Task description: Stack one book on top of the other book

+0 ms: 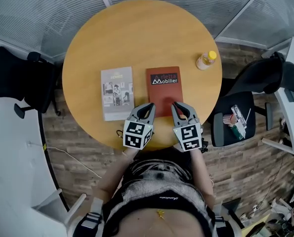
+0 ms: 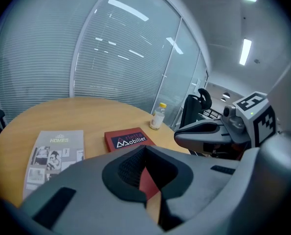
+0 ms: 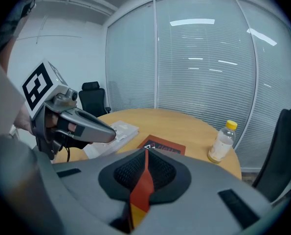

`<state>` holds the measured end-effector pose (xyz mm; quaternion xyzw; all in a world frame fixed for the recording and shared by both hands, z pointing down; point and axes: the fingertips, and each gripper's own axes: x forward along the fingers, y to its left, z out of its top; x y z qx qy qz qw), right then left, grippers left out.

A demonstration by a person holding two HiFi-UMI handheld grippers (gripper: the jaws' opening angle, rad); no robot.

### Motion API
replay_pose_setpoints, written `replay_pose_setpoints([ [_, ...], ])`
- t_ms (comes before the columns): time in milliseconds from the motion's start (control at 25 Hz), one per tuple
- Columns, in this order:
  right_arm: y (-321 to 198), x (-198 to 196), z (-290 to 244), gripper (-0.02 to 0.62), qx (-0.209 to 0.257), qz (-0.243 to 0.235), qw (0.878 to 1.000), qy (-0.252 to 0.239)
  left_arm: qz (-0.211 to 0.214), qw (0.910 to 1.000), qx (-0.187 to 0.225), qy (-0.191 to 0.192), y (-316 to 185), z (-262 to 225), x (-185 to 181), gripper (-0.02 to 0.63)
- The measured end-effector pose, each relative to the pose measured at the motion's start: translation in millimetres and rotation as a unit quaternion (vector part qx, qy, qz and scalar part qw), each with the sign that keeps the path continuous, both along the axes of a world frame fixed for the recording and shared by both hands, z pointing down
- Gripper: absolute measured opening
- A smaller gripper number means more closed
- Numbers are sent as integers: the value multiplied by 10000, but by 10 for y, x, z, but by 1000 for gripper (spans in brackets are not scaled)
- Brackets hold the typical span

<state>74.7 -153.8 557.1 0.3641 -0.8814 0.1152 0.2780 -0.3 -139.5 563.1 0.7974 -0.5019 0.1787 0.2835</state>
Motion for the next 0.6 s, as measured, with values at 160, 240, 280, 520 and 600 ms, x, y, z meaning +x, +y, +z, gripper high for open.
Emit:
replay_pose_setpoints([
  [160,-13,53,226,32,-241,29,9995,181,-114,9991,-374,168,15,211,-28,20],
  [240,-20,86,334,32,-358,54,9990,257,-206,9974,-606,323,25,324,-44,20],
  [280,-22,102,385,32,-413,65,9987,290,-235,9964,-715,380,32,378,-50,20],
  [520,-33,154,616,32,-634,48,9965,539,-204,9939,-1057,243,76,621,-92,20],
  [600,-40,156,675,32,-704,26,9958,593,-205,9928,-1154,232,85,689,-96,20],
])
